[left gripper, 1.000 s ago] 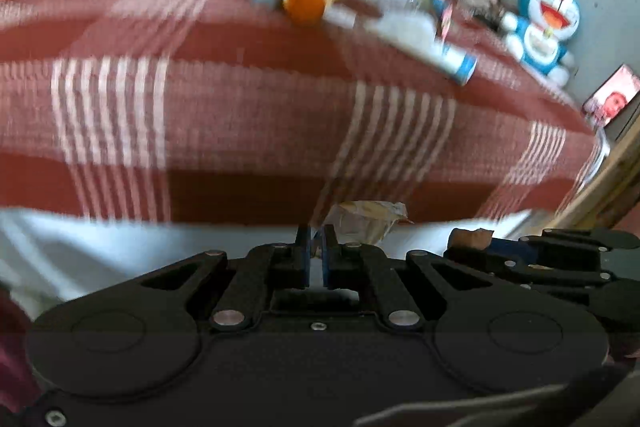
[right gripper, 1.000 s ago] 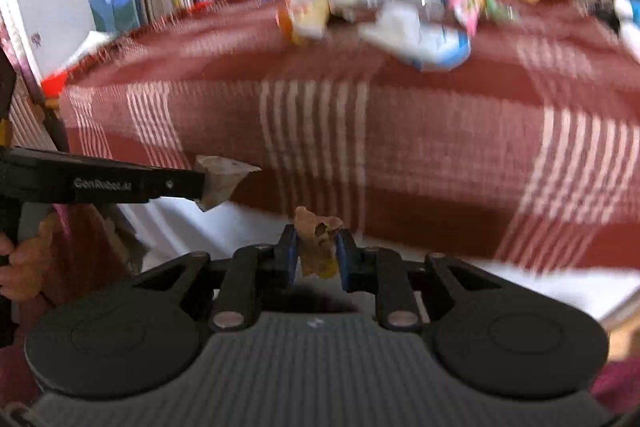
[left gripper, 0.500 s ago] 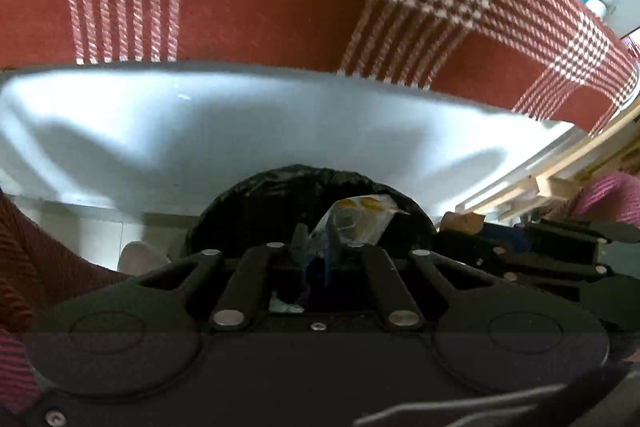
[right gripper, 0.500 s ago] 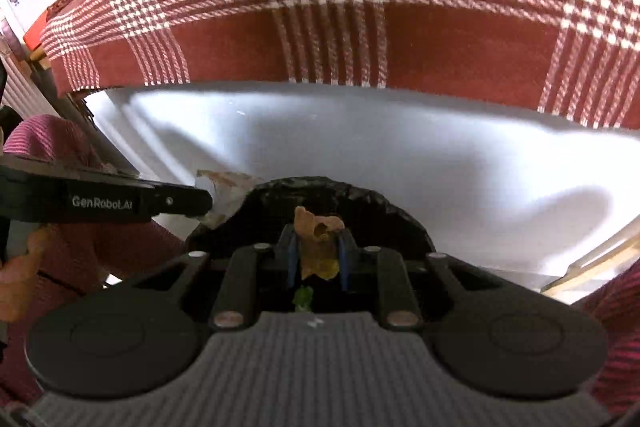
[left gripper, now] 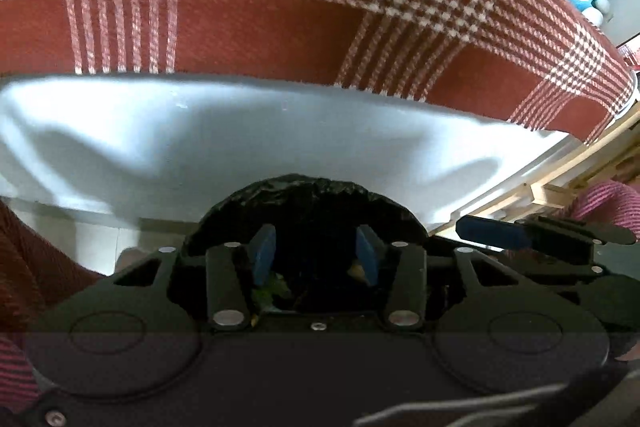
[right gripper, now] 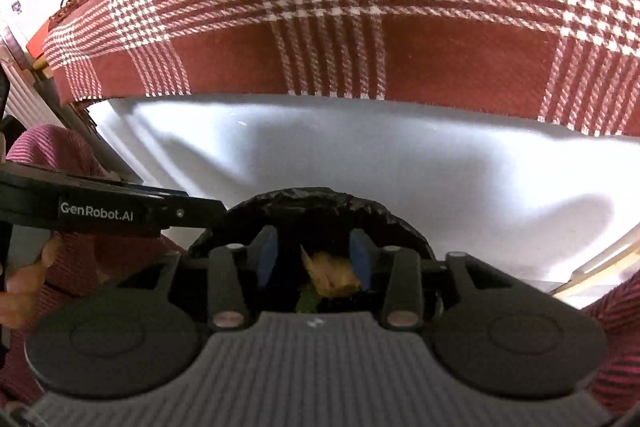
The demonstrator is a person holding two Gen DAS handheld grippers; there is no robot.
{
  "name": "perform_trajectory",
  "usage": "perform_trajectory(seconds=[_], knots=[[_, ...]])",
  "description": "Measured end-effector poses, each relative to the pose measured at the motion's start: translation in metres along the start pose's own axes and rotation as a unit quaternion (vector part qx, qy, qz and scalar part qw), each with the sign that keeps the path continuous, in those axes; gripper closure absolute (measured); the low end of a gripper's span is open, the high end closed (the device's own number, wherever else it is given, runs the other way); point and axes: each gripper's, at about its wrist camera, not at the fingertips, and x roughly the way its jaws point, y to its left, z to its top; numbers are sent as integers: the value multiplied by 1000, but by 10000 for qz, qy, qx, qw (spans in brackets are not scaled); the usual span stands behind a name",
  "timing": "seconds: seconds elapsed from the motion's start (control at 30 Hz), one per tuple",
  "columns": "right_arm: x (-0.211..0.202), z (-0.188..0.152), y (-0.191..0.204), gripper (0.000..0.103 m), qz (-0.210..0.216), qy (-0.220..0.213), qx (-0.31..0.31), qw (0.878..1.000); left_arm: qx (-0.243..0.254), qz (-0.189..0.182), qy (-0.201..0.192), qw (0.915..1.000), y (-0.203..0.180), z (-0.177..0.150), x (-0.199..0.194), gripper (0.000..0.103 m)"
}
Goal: Collect trash
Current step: 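Carry both scraps down over the black bin and open both tools, then raise both open tools back over the blanket, then move right tool to the white tissue while left tool reaches the small white packet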
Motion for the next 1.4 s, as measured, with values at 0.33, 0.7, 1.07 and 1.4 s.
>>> perform_trajectory(seconds=[0.33,0.7,1.07,1.4], knots=[[-11,13,-4,38,-76,-310,-2,9995,65,147,-383,9991,3,19,-15,38],[-54,62,-8,35,-372,-1376,-281,9894,475,65,-1478,9879,-18,69,-59,26],[-74,116,-8,35,-899,-2249,-814,9668,611,67,-2445,9677,-33,135,-75,23],[-54,164,-22,51,-1130,-2422,-634,9615,535,148,-2726,9605,-36,183,-49,63]])
